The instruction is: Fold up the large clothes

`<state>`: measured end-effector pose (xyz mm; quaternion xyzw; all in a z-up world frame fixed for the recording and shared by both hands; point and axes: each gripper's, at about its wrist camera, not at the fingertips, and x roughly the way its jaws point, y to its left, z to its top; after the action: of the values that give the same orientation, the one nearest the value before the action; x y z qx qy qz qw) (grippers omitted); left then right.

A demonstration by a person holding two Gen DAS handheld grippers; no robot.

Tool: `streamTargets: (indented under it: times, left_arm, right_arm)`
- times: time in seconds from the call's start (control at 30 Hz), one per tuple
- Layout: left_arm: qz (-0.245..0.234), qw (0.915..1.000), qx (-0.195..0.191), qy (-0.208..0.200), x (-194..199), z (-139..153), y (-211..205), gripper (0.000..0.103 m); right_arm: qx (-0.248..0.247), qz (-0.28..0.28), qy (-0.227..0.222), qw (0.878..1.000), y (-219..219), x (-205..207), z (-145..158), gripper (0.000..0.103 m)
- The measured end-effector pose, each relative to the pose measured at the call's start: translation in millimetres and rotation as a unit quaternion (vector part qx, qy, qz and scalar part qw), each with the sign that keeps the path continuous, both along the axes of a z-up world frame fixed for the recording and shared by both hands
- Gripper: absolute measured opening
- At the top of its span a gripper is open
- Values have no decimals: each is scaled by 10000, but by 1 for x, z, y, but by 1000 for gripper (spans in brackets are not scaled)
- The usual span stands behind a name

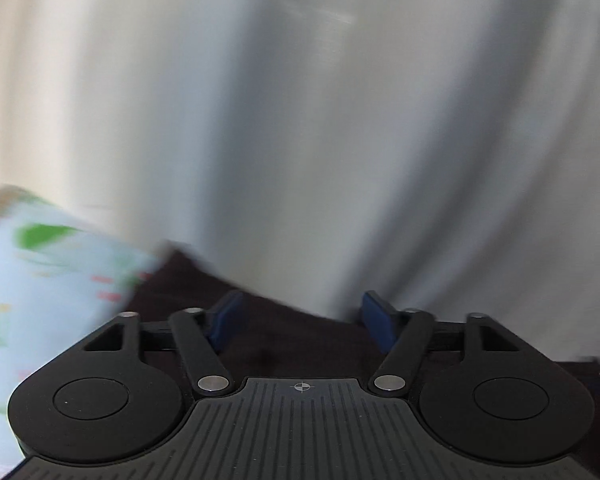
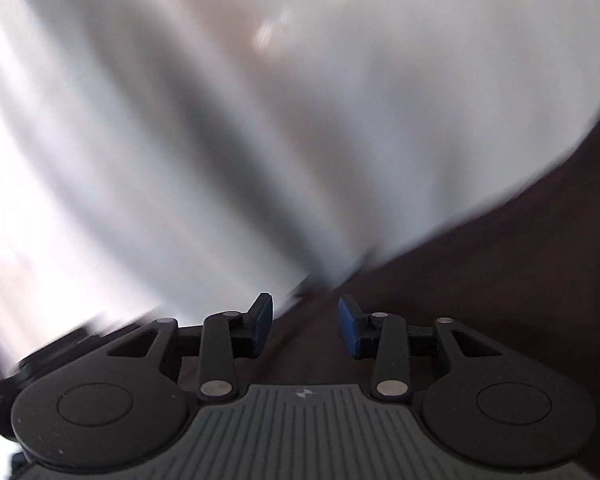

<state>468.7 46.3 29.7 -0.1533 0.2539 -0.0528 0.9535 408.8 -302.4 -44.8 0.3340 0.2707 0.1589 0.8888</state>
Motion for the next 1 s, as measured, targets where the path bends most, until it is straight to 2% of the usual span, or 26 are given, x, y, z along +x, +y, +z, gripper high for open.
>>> streamTargets:
  times: [0.03, 0.07, 0.13, 0.2, 0.23, 0.27, 0.3, 0.4, 0.47, 0.5, 0.53, 0.6, 0.7, 0.77, 0.83, 0.87, 0.9, 0.93, 1.0]
  left_arm:
    - [-212, 9997, -114, 28, 7, -5, -20, 76]
    - [-380, 9993, -69, 12, 14, -11, -38, 76]
    - [-467, 9978, 470, -71, 27, -31, -72, 78]
    - [-421, 9941, 994, 93, 42, -59, -87, 80]
    - [-357, 9928, 1131, 184, 47, -75, -86, 81]
    - [-317, 9933, 1083, 243, 51, -88, -82, 81]
    - [-318, 9955, 877, 185, 51, -96, -76, 81]
    - [-344, 9964, 747, 227, 56, -101, -70, 81]
    - [-422, 9958, 770, 252, 61, -99, -61, 80]
    - [-462, 9951, 842, 245, 60, -96, -58, 79]
    - [-465, 9946, 899, 222, 61, -94, -51, 79]
    - [-378, 9948, 917, 231, 61, -89, -32, 74]
    - [-87, 9965, 779, 296, 70, -85, 3, 63]
    - [-62, 9968, 727, 318, 69, -81, 21, 57]
    - [-175, 9969, 683, 357, 71, -80, 33, 50]
    - [-233, 9971, 638, 340, 73, -80, 38, 50]
    - [-287, 9977, 517, 331, 74, -81, 44, 50]
    - [-304, 9985, 312, 332, 75, -83, 50, 50]
    - [-312, 9990, 6, 307, 77, -90, 57, 50]
  right_arm:
    - [131, 91, 194, 9997, 15, 9, -16, 32]
    - [94, 49, 259, 9996, 22, 13, -26, 28]
    - [-239, -30, 28, 9997, 20, 14, -45, 0]
    - [38, 109, -10, 9999, 5, 15, -62, 0]
    - [119, 217, -57, 9997, -3, 16, -66, 0]
    - [-24, 268, -129, 9996, -4, 15, -63, 0]
    - [-179, 363, -198, 9990, -3, 13, -62, 0]
    - [-499, 508, -300, 9970, -16, 18, -54, 0]
    - [-887, 289, -325, 9951, -27, 15, -45, 0]
    - [-942, 75, -225, 9953, -44, 19, -45, 0]
    - [-982, -366, 29, 9945, -68, 20, -47, 0]
    - [-723, -838, 242, 9936, -108, 19, -50, 0]
    - [-1022, -1258, 295, 9863, -146, 12, -45, 0]
    - [-1125, -1466, 334, 9822, -171, 8, -44, 0]
    - [-1045, -1730, 359, 9787, -197, 0, -48, 0]
    - [-806, -1792, 347, 9799, -210, -4, -53, 0]
    - [-342, -1803, 354, 9824, -221, -7, -62, 0]
    - [-170, -1811, 363, 9826, -223, -8, -68, 0]
    - [-281, -1808, 364, 9825, -220, -5, -65, 0]
